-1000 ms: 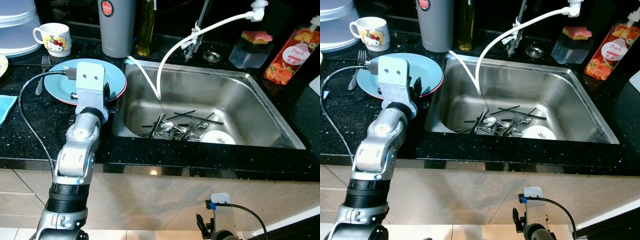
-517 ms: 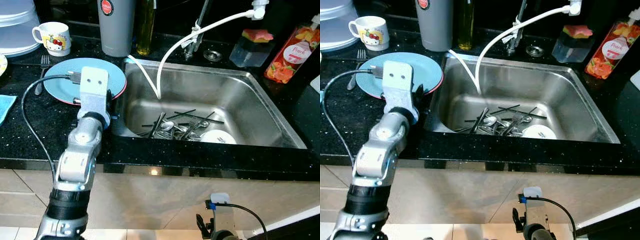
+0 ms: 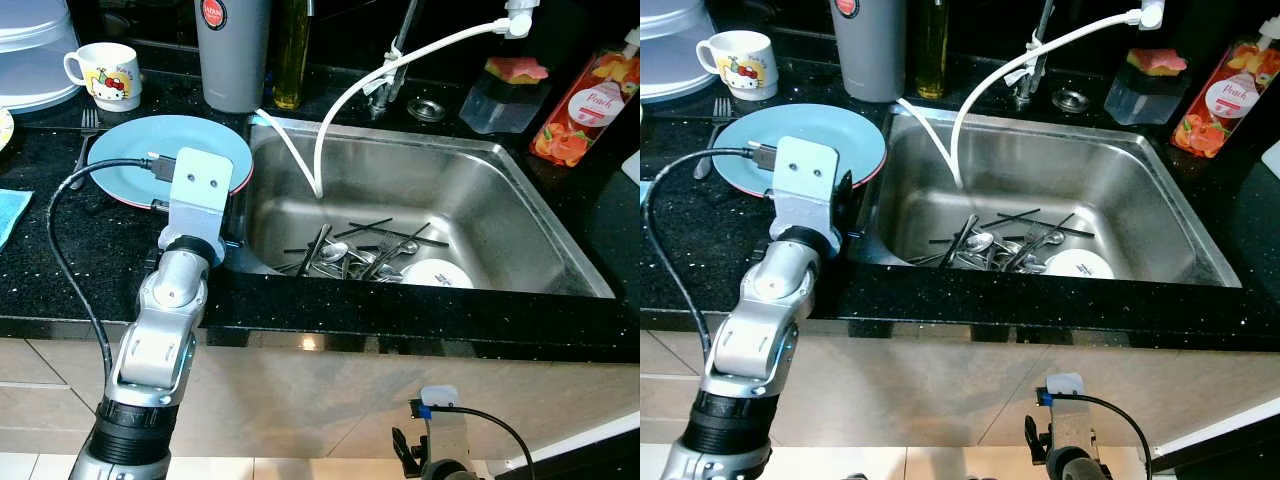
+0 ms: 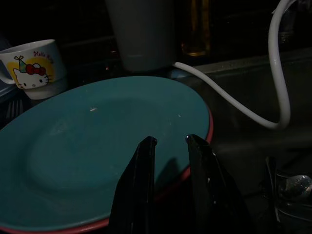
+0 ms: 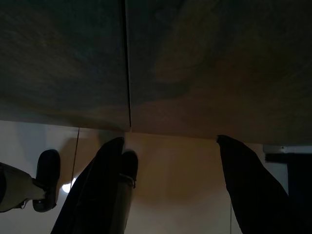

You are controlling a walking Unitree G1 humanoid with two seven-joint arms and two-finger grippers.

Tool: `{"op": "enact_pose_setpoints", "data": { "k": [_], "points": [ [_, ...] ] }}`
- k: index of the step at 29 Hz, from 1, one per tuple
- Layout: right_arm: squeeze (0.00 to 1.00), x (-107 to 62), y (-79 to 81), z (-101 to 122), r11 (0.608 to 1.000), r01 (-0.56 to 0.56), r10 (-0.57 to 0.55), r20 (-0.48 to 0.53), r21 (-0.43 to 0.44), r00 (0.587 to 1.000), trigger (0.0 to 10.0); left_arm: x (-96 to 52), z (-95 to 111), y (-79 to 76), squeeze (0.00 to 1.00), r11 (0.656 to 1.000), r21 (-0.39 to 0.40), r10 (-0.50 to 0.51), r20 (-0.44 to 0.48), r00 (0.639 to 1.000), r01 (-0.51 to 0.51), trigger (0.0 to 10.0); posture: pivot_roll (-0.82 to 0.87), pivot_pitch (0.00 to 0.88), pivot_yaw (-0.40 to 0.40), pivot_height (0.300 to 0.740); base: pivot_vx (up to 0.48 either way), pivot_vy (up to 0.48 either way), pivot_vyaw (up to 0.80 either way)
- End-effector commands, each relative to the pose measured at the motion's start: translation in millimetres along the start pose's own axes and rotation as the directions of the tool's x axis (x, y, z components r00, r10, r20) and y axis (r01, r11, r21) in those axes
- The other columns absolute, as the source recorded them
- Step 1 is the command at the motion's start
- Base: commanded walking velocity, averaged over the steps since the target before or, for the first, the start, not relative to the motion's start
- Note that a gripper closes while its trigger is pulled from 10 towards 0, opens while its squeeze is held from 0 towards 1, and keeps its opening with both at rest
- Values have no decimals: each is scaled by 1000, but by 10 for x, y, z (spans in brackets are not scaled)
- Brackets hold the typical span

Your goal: Kitchen organization

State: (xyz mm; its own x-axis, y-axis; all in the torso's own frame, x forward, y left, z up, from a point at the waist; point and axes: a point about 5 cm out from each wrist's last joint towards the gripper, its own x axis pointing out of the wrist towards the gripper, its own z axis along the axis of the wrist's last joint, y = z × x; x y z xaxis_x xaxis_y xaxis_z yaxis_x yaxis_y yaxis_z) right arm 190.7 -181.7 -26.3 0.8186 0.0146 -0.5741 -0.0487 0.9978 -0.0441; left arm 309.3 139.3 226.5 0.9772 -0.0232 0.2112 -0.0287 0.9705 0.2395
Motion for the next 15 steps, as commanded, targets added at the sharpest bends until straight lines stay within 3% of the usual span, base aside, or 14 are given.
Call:
{"op": "enact_pose_setpoints", "data": {
  "k": [1,10,15],
  "points": [
    [0,-13,-30,-48,1000,7,-7,-17,7,1000,10000,-45,17,-52,0,1000,-5,-20,24,1000,20,10000,180,102,-115,740,0,0,0],
    [0,-6,-31,-50,1000,7,-7,-17,6,1000,10000,-58,10,-82,0,998,-40,-40,22,999,41,10000,181,101,-115,740,0,0,0],
    [0,0,-25,-52,1000,6,-6,-18,6,1000,10000,-125,-184,-181,0,992,-70,-109,-92,990,102,10000,181,97,-114,740,0,0,0]
  ]
}}
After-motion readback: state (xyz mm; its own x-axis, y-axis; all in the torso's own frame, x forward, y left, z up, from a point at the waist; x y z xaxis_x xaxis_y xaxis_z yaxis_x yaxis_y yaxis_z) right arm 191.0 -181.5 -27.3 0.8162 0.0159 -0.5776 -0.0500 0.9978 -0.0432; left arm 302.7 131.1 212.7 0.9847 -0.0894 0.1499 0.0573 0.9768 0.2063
